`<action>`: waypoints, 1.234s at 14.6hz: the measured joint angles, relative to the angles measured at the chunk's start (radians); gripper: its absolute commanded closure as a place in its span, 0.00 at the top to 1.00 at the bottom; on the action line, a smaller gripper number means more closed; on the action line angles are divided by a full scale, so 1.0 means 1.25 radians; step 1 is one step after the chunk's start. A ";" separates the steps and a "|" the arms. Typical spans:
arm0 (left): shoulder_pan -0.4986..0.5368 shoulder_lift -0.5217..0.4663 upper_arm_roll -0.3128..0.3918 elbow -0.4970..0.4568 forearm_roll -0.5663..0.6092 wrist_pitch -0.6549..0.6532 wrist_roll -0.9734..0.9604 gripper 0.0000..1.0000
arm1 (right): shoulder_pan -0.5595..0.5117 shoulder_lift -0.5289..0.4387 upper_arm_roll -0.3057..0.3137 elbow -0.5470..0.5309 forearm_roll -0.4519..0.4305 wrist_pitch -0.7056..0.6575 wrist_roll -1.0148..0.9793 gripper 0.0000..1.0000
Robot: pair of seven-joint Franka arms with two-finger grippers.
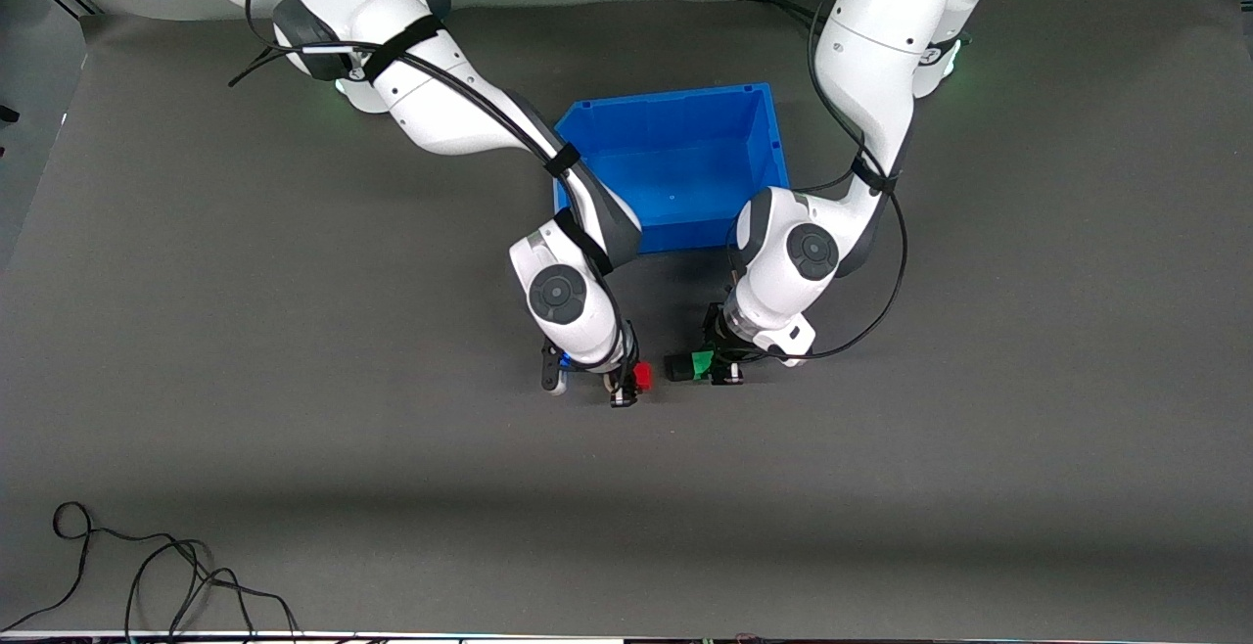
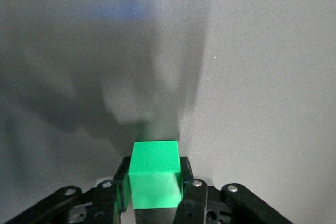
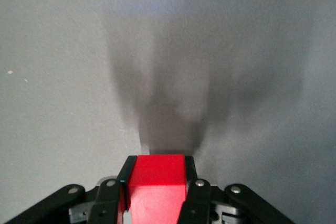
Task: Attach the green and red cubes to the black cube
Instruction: 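Press the red and green cubes against the black cube with both grippers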
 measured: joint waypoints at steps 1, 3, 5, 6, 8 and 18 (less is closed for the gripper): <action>-0.001 0.000 0.000 0.000 0.001 0.000 -0.006 0.27 | 0.002 0.003 0.000 0.001 0.000 0.001 0.000 0.00; -0.009 0.000 0.006 0.000 0.003 0.000 -0.019 0.27 | 0.002 0.007 -0.001 0.003 0.000 0.003 0.001 0.00; -0.023 0.002 0.014 0.002 0.003 0.000 -0.035 0.27 | 0.002 0.008 -0.001 0.004 0.000 0.003 0.001 0.00; -0.028 0.004 0.016 0.006 0.003 0.000 -0.046 0.27 | 0.002 0.008 -0.001 0.005 0.000 0.003 0.001 0.00; -0.033 0.014 0.018 0.020 0.003 0.000 -0.059 0.28 | 0.002 0.011 -0.001 0.005 0.000 0.004 0.001 0.00; -0.060 0.058 0.046 0.082 0.016 0.000 -0.077 1.00 | 0.004 0.019 -0.003 0.006 -0.005 0.016 0.001 0.90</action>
